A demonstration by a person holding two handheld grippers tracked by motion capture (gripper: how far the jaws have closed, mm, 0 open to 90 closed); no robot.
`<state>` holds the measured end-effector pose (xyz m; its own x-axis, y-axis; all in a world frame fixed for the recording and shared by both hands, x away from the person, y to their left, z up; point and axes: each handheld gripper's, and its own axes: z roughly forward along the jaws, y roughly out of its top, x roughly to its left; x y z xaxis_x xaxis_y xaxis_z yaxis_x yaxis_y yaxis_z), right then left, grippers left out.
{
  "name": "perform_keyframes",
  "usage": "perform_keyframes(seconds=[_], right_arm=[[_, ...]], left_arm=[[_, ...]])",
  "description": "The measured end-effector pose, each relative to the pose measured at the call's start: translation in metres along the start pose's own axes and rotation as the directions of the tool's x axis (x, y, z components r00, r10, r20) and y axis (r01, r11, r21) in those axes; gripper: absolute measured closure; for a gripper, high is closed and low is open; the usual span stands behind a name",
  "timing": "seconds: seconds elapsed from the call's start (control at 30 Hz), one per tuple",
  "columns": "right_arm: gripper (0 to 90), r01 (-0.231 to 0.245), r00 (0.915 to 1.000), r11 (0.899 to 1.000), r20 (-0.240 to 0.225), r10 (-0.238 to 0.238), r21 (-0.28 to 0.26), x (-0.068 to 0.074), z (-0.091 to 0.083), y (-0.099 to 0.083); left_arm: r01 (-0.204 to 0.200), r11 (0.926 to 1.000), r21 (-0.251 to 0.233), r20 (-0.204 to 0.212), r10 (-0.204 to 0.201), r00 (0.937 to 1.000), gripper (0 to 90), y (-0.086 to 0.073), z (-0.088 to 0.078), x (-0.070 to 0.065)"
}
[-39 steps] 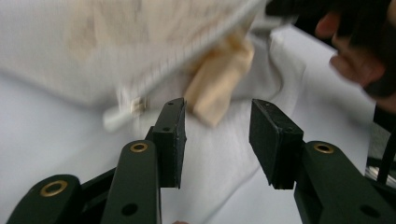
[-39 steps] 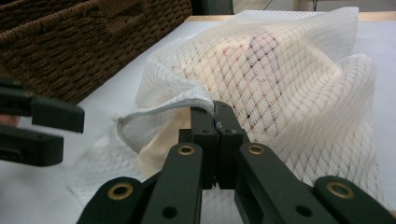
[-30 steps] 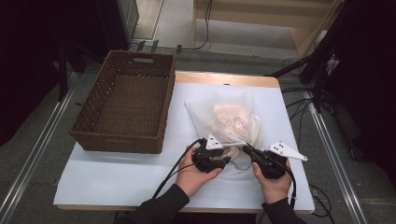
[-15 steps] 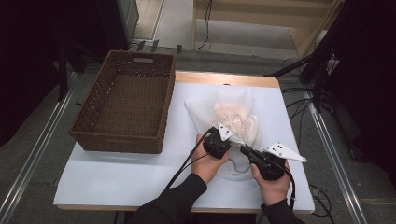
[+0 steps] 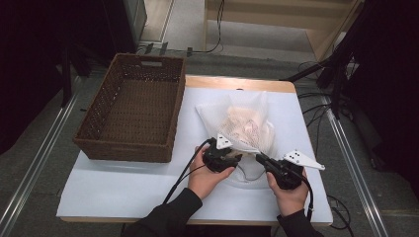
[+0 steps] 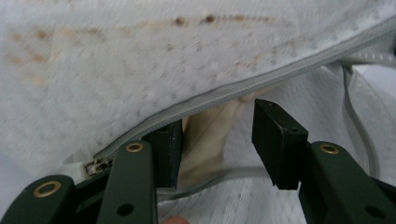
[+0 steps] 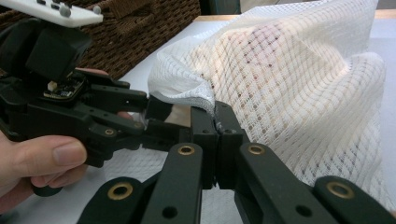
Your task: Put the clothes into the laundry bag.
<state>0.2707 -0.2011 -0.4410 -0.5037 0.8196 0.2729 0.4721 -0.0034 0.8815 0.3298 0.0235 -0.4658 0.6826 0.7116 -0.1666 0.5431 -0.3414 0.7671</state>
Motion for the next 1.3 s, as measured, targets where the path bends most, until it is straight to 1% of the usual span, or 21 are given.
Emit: perform_keyframes(seconds=[0.07,0.13,0.2,0.3,0.33,0.4,0.47,0.53,0.6,0.63,0.67,0.7,0.73,0.77,0.8,0.87,0.97,1.03,1.1,1.2,1.3], right_arm=[[90.0,0.003,1.0000,1.000,-0.002,-0.003,0.001,0.002,0.001,0.000],[90.0,0.006,1.0000,1.000,-0.003,-0.006,0.000,0.004,0.002,0.000],[90.0,0.011,0.9999,1.000,-0.007,-0.011,0.003,0.006,0.003,0.000],[90.0,0.006,0.9999,1.000,-0.012,-0.006,0.007,0.006,0.005,0.000],[90.0,0.004,0.9999,1.000,-0.015,-0.004,0.007,0.007,0.005,0.000],[90.0,0.011,0.9998,1.000,-0.016,-0.011,0.004,0.008,0.005,0.000],[90.0,0.014,0.9998,1.000,-0.017,-0.014,0.000,0.008,0.003,0.001],[90.0,0.016,0.9998,1.000,-0.015,-0.016,0.007,0.007,0.002,-0.001],[90.0,0.017,0.9998,1.000,-0.014,-0.017,0.013,0.007,0.002,-0.002],[90.0,0.020,0.9997,1.000,-0.014,-0.020,0.020,0.007,0.003,-0.003],[90.0,0.024,0.9997,0.999,-0.011,-0.024,0.029,0.006,0.004,-0.004],[90.0,0.025,0.9997,0.999,-0.008,-0.025,0.032,0.006,0.004,-0.005],[90.0,0.033,0.9995,0.999,-0.004,-0.033,0.030,0.004,0.004,-0.005],[90.0,0.033,0.9995,0.999,-0.004,-0.033,0.030,0.004,0.004,-0.005],[90.0,0.025,0.9997,0.999,-0.002,-0.025,0.030,0.003,0.003,-0.005],[90.0,0.017,0.9999,1.000,-0.001,-0.017,0.025,0.000,0.002,-0.005],[89.8,0.011,0.9999,1.000,-0.005,-0.011,0.017,-0.001,0.000,-0.005],[87.9,0.014,0.9998,1.000,-0.014,-0.014,0.015,-0.001,0.000,-0.005],[82.1,0.014,0.9994,1.000,-0.031,-0.014,0.014,0.000,0.000,-0.005],[73.6,0.003,0.9978,1.000,-0.066,-0.003,0.005,-0.001,-0.003,-0.005],[67.9,-0.004,0.9974,1.000,-0.072,0.003,-0.015,-0.003,-0.009,-0.004]], left_arm=[[-0.001,0.9994,0.034,0.009,0.001,1.0000,54.6,-0.002,0.004,0.001],[-0.043,0.9962,0.076,-0.026,0.045,0.9986,64.0,-0.004,0.011,-0.003],[-0.060,0.9948,0.083,-0.043,0.064,0.9971,72.5,-0.001,0.013,-0.006],[-0.050,0.9936,0.101,-0.026,0.053,0.9982,81.7,0.004,0.019,-0.010],[-0.062,0.9932,0.099,-0.029,0.065,0.9975,82.4,0.006,0.022,-0.012],[-0.060,0.9957,0.070,-0.059,0.065,0.9962,83.1,0.009,0.027,-0.015],[-0.007,1.0000,-0.006,-0.120,0.007,0.9928,84.0,0.013,0.029,-0.012],[0.055,0.9971,-0.052,-0.175,-0.063,0.9826,84.3,0.015,0.034,-0.002],[0.068,0.9965,-0.048,-0.171,-0.075,0.9824,83.9,0.014,0.036,0.000],[0.075,0.9964,-0.041,-0.156,-0.080,0.9846,83.0,0.013,0.036,0.000],[0.065,0.9973,-0.035,-0.147,-0.070,0.9867,79.8,0.013,0.035,0.000],[0.053,0.9983,-0.025,-0.130,-0.055,0.9899,75.1,0.012,0.032,-0.001],[0.026,0.9996,-0.010,-0.065,-0.026,0.9976,61.3,0.008,0.025,-0.002],[0.026,0.9996,-0.010,-0.065,-0.026,0.9976,58.0,0.008,0.025,-0.002],[0.001,1.0000,-0.007,-0.036,-0.001,0.9994,58.0,0.005,0.018,-0.003],[-0.045,0.9986,-0.028,-0.028,0.044,0.9986,55.2,0.001,0.004,-0.004],[-0.051,0.9960,-0.074,-0.011,0.050,0.9987,53.6,-0.004,-0.020,0.000],[-0.054,0.9932,-0.103,-0.019,0.052,0.9984,53.3,-0.010,-0.036,0.002],[-0.069,0.9897,-0.125,-0.041,0.064,0.9971,53.3,-0.016,-0.049,0.004],[-0.061,0.9909,-0.120,-0.073,0.052,0.9959,52.6,-0.023,-0.059,0.010],[-0.043,0.9959,-0.080,-0.106,0.034,0.9938,50.2,-0.034,-0.061,0.017]])
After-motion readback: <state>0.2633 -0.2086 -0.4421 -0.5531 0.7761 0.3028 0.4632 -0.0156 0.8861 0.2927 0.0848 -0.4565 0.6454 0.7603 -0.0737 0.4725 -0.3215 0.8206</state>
